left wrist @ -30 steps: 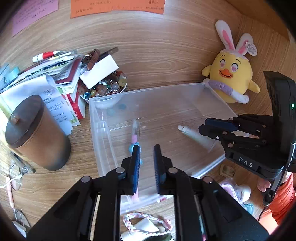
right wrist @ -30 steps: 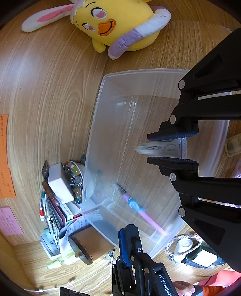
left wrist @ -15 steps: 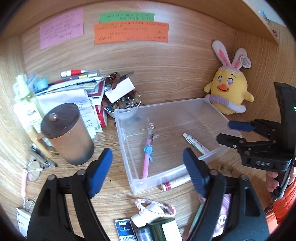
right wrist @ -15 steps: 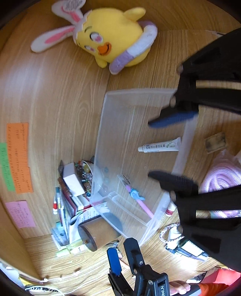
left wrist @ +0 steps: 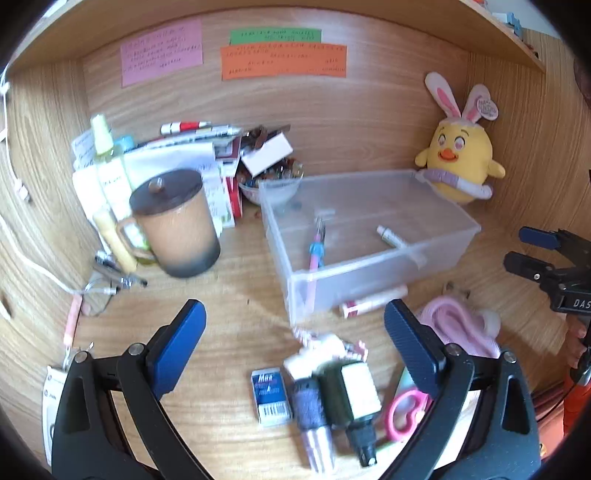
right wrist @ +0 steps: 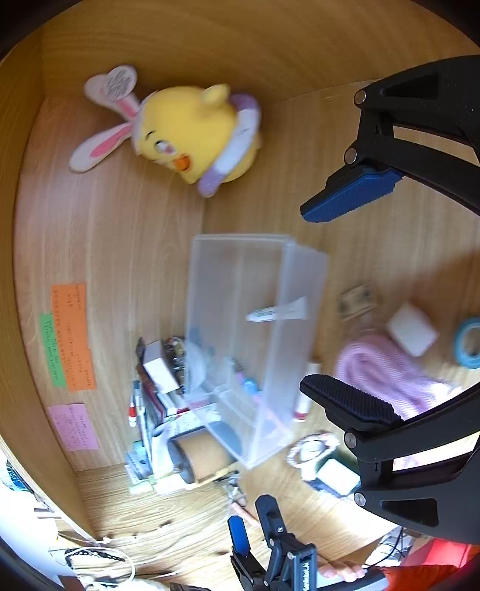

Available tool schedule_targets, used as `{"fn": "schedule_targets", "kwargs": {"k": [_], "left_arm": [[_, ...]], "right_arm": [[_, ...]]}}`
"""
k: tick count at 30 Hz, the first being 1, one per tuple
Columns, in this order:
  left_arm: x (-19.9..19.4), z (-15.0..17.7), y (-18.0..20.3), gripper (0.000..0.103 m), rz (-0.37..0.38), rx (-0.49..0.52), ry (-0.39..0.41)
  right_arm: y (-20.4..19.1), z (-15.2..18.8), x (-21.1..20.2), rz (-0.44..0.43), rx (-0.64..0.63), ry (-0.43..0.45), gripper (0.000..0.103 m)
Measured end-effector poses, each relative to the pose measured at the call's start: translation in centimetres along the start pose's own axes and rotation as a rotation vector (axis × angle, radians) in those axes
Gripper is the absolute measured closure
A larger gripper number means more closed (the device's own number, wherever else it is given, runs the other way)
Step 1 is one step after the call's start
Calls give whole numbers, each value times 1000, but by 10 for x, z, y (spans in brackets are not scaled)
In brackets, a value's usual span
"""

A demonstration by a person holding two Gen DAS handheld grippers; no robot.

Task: Organize objects
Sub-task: 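Grasp the dark green bottle with the left tool while the right tool grasps the blue tape roll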

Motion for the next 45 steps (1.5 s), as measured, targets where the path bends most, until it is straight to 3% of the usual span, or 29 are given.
{"fn": "schedule_targets", "kwargs": {"k": [6,11,15,19,26,37,45], "left_arm": [[2,37,-2,5,8,-43,-67],[0,54,4,6,52,-96,-74],[-3,55,21,25,79,-78,-72],[-5,51,37,30,90,-45,-62],[9,60,56,58,127,-30,-118],[22,62,59,58,122,-46,-144],[39,60,63,62,112,-29,-165]], "right_arm": [[14,37,-8,18,40,-41,20],[20,63,-9,4,85,-73,20],[20,80,-8,-15,105,-104,21],[14,95,-7,-45,96,-132,22],[6,114,-4,-88,75,-180,41],[1,121,-1,-71,30,-169,65],[7,120,-2,-50,40,-151,66]]}}
Point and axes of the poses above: each gripper's, at about its wrist camera, not at the fingertips, and x roughly the way its jaws point, y to its right, z to its underside, the point moved 6 cm from there along x, roughly the way its jaws point, and after that the axes turned 11 degrees about x, right-handed, at the moved point
